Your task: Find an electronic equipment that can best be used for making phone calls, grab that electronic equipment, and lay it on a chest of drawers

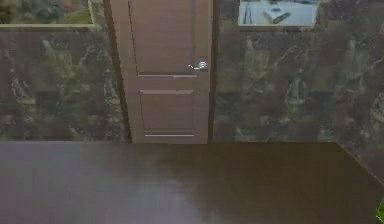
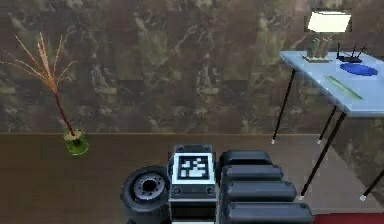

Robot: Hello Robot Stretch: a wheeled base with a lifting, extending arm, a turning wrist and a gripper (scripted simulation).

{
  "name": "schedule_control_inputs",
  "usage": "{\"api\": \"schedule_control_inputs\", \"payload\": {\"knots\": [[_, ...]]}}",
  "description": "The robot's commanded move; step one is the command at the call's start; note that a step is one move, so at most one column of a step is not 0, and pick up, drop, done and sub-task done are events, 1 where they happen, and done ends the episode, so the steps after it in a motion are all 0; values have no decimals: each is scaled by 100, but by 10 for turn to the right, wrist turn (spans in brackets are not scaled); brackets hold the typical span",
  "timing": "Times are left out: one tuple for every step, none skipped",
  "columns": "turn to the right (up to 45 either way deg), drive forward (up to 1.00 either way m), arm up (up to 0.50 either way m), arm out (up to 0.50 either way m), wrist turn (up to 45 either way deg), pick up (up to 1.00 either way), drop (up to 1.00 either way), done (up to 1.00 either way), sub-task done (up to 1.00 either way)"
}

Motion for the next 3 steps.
{"api": "schedule_control_inputs", "payload": {"knots": [[-450, 0, 0, 0, 0, 0, 0, 0, 0], [-390, 0, 0, 0, 0, 0, 0, 0, 0], [0, 100, 0, 0, 0, 0, 0, 0, 0]]}}
